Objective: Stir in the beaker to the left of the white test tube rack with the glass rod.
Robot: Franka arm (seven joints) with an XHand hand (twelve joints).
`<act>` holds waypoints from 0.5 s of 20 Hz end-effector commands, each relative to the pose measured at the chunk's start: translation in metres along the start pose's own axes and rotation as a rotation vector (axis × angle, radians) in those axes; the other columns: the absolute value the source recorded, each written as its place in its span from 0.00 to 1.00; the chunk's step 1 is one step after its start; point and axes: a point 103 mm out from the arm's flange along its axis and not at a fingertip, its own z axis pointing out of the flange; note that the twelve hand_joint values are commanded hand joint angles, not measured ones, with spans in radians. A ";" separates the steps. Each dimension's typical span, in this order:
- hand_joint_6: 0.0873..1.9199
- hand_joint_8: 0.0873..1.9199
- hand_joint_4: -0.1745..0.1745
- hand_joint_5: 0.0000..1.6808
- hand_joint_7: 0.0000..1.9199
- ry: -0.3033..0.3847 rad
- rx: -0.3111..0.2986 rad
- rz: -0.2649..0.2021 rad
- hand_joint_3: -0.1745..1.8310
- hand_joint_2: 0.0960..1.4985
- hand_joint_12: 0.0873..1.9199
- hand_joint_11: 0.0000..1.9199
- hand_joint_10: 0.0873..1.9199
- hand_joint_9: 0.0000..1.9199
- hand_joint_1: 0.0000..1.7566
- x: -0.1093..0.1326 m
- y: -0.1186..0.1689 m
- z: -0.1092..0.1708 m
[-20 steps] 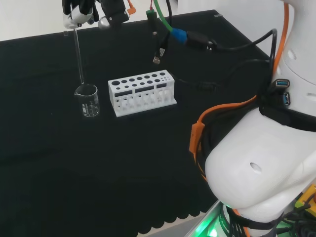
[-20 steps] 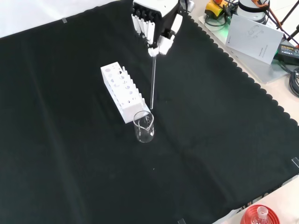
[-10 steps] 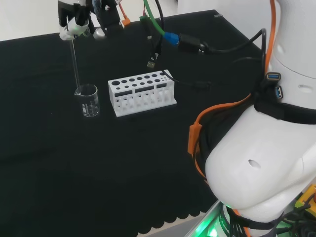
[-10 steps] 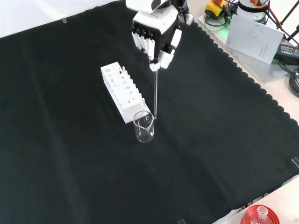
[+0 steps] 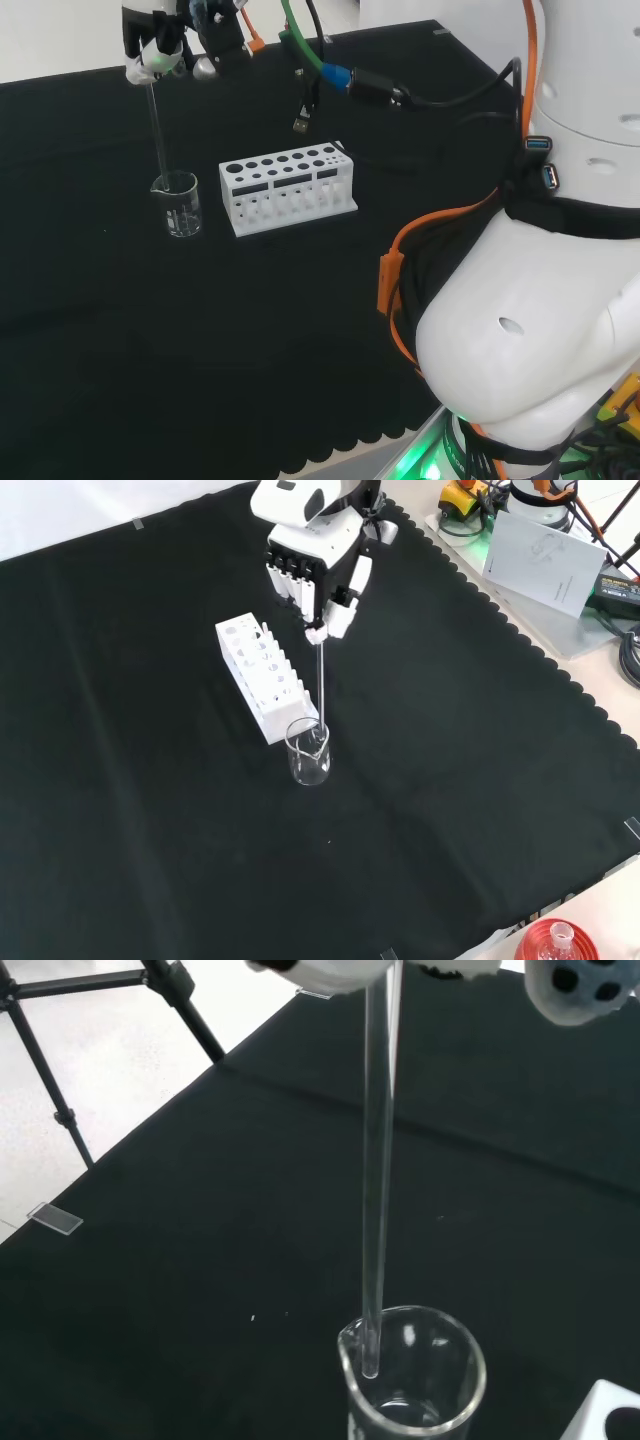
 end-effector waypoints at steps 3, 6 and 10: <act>0.09 0.04 0.00 0.80 0.82 -0.023 -0.005 0.027 0.00 0.67 0.18 0.84 0.12 0.88 0.76 -0.017 0.001 -0.012; 0.09 0.04 0.00 0.80 0.82 -0.018 0.001 0.034 0.00 0.67 0.18 0.84 0.12 0.88 0.76 -0.020 0.002 -0.006; 0.09 0.04 0.00 0.80 0.82 -0.007 0.026 0.029 0.00 0.67 0.18 0.84 0.12 0.87 0.76 -0.018 0.005 0.012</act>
